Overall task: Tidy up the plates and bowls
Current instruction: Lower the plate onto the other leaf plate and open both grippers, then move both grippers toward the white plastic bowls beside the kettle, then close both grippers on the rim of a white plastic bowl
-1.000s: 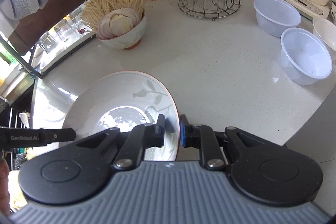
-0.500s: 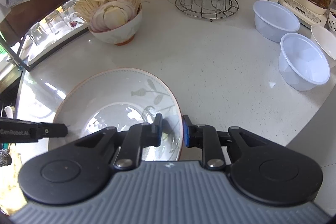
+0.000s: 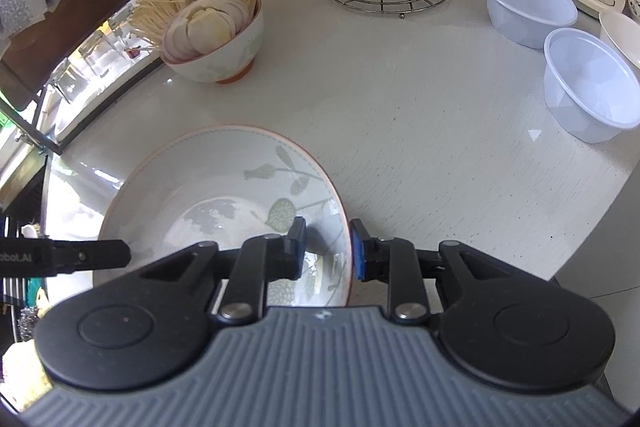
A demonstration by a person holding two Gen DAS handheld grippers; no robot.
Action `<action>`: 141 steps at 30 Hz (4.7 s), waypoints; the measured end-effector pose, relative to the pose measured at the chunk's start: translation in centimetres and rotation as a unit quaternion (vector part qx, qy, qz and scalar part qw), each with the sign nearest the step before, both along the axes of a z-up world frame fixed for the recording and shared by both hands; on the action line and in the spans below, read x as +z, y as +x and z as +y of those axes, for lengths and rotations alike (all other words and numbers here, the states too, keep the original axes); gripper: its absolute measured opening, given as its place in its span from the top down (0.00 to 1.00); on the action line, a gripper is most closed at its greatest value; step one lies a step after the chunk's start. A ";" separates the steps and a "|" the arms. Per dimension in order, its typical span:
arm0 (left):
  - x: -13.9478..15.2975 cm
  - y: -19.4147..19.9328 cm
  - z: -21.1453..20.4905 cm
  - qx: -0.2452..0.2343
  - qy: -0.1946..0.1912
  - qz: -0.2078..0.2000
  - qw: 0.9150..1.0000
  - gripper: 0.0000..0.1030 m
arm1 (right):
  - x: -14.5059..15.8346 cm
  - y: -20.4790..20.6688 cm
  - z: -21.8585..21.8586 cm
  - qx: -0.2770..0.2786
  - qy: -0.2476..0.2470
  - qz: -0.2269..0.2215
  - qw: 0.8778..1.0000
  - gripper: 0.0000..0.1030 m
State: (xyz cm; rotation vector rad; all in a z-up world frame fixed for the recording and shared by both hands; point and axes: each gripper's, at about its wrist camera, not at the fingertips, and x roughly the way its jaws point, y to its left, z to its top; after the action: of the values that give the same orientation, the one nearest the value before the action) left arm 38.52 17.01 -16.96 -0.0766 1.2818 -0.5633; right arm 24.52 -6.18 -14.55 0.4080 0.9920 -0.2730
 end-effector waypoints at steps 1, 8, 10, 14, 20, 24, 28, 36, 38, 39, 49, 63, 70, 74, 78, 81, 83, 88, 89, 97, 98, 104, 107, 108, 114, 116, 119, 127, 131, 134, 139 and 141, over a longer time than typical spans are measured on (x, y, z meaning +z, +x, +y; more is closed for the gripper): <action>0.0 0.1 0.2 0.003 -0.005 0.004 1.000 0.72 | -0.1 0.0 0.0 -0.001 0.003 0.001 1.000 0.74; 0.2 0.5 1.5 0.011 -0.019 0.017 1.000 0.65 | -0.4 0.4 0.1 -0.004 0.008 0.006 1.000 0.71; 0.3 0.6 1.8 0.010 -0.026 0.017 0.999 0.65 | -0.4 0.5 0.1 -0.005 0.008 0.007 1.000 0.71; 0.8 0.6 2.2 0.013 -0.018 0.003 1.000 0.65 | -0.4 0.6 0.1 -0.006 0.008 0.008 1.000 0.71; 2.8 0.4 2.2 0.018 -0.013 -0.041 0.999 0.65 | 0.6 0.4 -0.6 -0.023 0.014 -0.001 1.000 0.71; 4.8 0.1 1.8 0.015 -0.017 -0.075 0.997 0.65 | 2.6 0.1 -0.8 -0.022 0.011 -0.027 0.999 0.71; 6.3 -0.2 1.1 0.011 -0.017 -0.108 0.994 0.65 | 5.0 -0.1 -0.9 -0.014 0.008 -0.056 0.998 0.71; 7.8 -0.5 -0.5 0.010 -0.020 -0.131 0.991 0.65 | 8.1 -0.1 -1.3 0.011 -0.003 -0.091 0.996 0.71; 8.6 -0.6 -1.2 0.007 -0.020 -0.143 0.989 0.65 | 8.8 -0.1 -1.8 0.011 0.006 -0.103 0.995 0.71; 9.1 -0.7 -1.5 0.006 -0.021 -0.150 0.988 0.65 | 9.1 -0.1 -2.0 0.012 0.011 -0.110 0.994 0.71; 11.4 -0.4 -7.9 0.012 -0.019 -0.191 0.981 0.63 | 10.4 0.8 -6.1 0.040 -0.008 -0.142 0.989 0.71; 13.0 -3.2 -16.3 0.044 -0.014 -0.200 0.979 0.60 | 11.9 -1.7 -14.4 0.071 -0.046 -0.172 0.982 0.71; 12.7 -4.6 -20.7 0.045 -0.011 -0.191 0.981 0.48 | 11.3 -3.0 -19.0 0.051 -0.041 -0.170 0.983 0.71; 12.2 -5.8 -23.7 0.035 -0.019 -0.198 0.979 0.40 | 10.0 -4.1 -21.8 0.042 -0.028 -0.166 0.985 0.59; 11.0 -6.6 -25.9 0.031 -0.022 -0.189 0.981 0.37 | 8.6 -5.1 -23.7 0.041 -0.019 -0.155 0.987 0.58; 9.9 -7.2 -27.2 0.025 -0.024 -0.184 0.982 0.37 | 7.6 -5.9 -25.2 0.027 -0.006 -0.144 0.989 0.57; 9.0 -7.5 -27.9 0.022 -0.028 -0.178 0.983 0.35 | 6.9 -6.3 -26.1 0.023 0.003 -0.143 0.989 0.49; 6.6 -7.8 -29.2 0.011 -0.035 -0.140 0.989 0.34 | 4.3 -6.8 -28.4 -0.013 0.043 -0.128 0.991 0.08; 6.1 -7.8 -29.4 0.011 -0.039 -0.133 0.990 0.34 | 3.9 -6.8 -28.8 -0.020 0.050 -0.122 0.991 0.08; 3.5 -7.2 -31.2 0.011 -0.036 -0.096 0.995 0.34 | 1.2 -8.2 -31.1 -0.060 0.124 -0.109 0.984 0.08; 3.4 -7.2 -31.3 0.011 -0.039 -0.089 0.995 0.34 | 0.8 -8.2 -31.4 -0.068 0.138 -0.105 0.983 0.08; 2.4 -7.4 -32.3 0.006 -0.046 -0.068 0.997 0.34 | -0.2 -9.4 -32.9 -0.099 0.181 -0.116 0.972 0.10; 2.0 -7.4 -32.9 0.006 -0.058 -0.058 0.997 0.34 | -0.7 -9.6 -33.5 -0.104 0.199 -0.114 0.968 0.19; 1.9 -7.4 -33.1 0.006 -0.057 -0.056 0.997 0.34 | -1.0 -9.5 -33.6 -0.106 0.204 -0.110 0.967 0.23; 1.2 -6.6 -33.8 0.028 -0.076 -0.025 0.996 0.35 | -2.2 -8.9 -33.9 -0.105 0.221 -0.073 0.967 0.49; 1.3 -6.5 -33.9 0.034 -0.078 -0.023 0.996 0.35 | -2.1 -8.7 -33.9 -0.104 0.224 -0.070 0.966 0.51; 1.4 -6.5 -33.7 0.046 -0.082 -0.020 0.995 0.35 | -1.9 -8.6 -33.7 -0.096 0.219 -0.071 0.968 0.51; 0.4 -5.6 -33.3 0.058 -0.077 -0.005 0.995 0.36 | -3.2 -7.2 -34.0 -0.104 0.221 -0.043 0.969 0.59; -0.1 -5.0 -33.5 0.054 -0.071 -0.004 0.996 0.39 | -3.3 -6.9 -34.1 -0.102 0.222 -0.041 0.969 0.60; -0.9 -4.6 -33.5 0.058 -0.066 0.004 0.996 0.50 | -3.5 -6.8 -34.1 -0.104 0.222 -0.037 0.969 0.66; -2.3 -4.2 -33.6 0.058 -0.072 0.012 0.996 0.59 | -4.0 -6.4 -33.7 -0.099 0.216 -0.026 0.971 0.76; -3.0 -4.1 -33.9 0.054 -0.069 0.019 0.996 0.64 | -4.3 -6.3 -33.6 -0.096 0.214 -0.024 0.972 0.77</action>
State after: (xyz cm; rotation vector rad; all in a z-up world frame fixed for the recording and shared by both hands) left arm 34.37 -16.85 -19.96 -0.2699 1.2665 -0.5592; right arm 18.24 -39.81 -18.81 0.9028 0.9634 -0.2204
